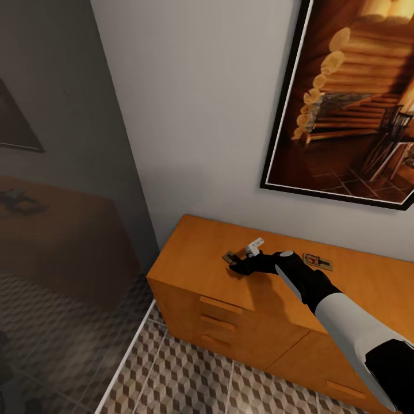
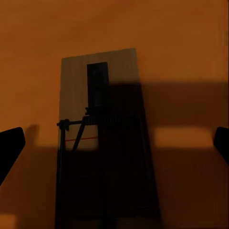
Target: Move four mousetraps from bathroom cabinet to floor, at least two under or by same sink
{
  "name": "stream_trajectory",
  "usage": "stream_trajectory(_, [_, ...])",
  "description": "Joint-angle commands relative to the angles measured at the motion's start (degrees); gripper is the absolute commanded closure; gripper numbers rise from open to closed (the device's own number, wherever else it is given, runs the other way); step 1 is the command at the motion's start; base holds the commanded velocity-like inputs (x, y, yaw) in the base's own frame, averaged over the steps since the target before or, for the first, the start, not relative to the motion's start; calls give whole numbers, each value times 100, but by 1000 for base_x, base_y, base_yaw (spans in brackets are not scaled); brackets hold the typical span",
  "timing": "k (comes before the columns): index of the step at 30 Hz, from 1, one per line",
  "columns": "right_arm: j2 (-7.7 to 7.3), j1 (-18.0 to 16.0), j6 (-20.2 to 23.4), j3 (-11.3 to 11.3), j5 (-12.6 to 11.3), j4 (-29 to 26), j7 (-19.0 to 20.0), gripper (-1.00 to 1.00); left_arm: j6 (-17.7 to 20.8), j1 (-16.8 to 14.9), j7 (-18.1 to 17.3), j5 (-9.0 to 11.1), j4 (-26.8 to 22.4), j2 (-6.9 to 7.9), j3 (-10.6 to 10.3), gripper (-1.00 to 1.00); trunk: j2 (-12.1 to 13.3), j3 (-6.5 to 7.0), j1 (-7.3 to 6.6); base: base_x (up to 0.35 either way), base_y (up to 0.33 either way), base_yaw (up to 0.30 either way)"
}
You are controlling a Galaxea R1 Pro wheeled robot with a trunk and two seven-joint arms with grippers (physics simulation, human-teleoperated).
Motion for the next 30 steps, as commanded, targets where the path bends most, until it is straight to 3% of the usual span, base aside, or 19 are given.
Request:
stream_trajectory(1, [-11,-2,30,33,40,4,-47,-100,-36,-9,8,44,21,-3,-49,-100,-9,-12,4,0,0,0])
stream_trajectory(28, [-11,-4,30,37,92,68,-145,-100,-36,-9,8,44,21,-4,-49,-100,-9,-12,4,0,0,0])
stream_trajectory(29, [-11,-5,30,36,92,69,-145,100,-36,-9,8,44,21,-4,-49,-100,-9,-12,4,0,0,0])
stream_trajectory(30, [-11,-4,30,38,90,69,-145,100,-36,-9,8,44,21,-4,-49,-100,-9,-12,4,0,0,0])
